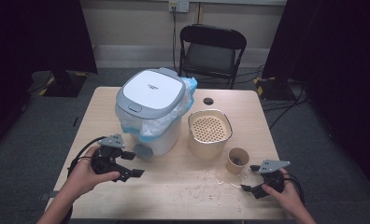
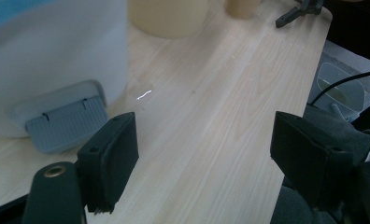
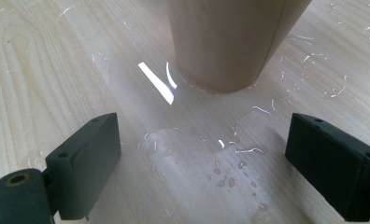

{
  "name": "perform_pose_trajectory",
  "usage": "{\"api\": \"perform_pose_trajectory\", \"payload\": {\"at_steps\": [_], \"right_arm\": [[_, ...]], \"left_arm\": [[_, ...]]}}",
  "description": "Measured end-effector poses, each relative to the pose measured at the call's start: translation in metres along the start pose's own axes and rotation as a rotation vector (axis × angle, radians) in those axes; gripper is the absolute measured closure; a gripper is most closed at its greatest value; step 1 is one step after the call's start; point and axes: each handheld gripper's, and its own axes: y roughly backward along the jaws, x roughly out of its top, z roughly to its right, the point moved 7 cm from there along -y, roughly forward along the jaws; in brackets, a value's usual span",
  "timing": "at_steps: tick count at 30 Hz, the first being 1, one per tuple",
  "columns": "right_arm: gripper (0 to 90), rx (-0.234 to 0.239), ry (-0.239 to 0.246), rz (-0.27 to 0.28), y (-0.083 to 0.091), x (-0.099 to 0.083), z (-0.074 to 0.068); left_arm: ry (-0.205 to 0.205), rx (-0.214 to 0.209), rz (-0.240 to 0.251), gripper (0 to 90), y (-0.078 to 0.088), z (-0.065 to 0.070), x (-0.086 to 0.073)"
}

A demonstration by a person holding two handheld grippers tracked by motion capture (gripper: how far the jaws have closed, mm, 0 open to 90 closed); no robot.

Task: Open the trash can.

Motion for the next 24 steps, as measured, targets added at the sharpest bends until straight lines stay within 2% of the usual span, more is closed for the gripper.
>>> {"api": "perform_pose_trajectory", "payload": {"at_steps": [8,16,17,21,24], "right_arm": [[9.6,-0.001,0.001,0.0,0.0,0.0,0.0],[9.6,-0.001,0.001,0.0,0.0,0.0,0.0],[9.6,-0.001,0.001,0.0,0.0,0.0,0.0],[9.6,-0.001,0.001,0.0,0.0,0.0,0.0],[9.6,-0.001,0.001,0.0,0.0,0.0,0.0]], "left_arm": [[0.0,0.019,0.008,22.9,0.017,-0.001,0.014],[0.003,0.018,0.01,22.5,0.034,-0.001,0.026],[-0.003,0.017,-0.004,22.2,0.037,-0.002,0.028],[-0.001,-0.003,-0.002,21.8,0.04,-0.001,0.031],[0.0,0.001,0.0,21.7,0.042,-0.002,0.035]]}}
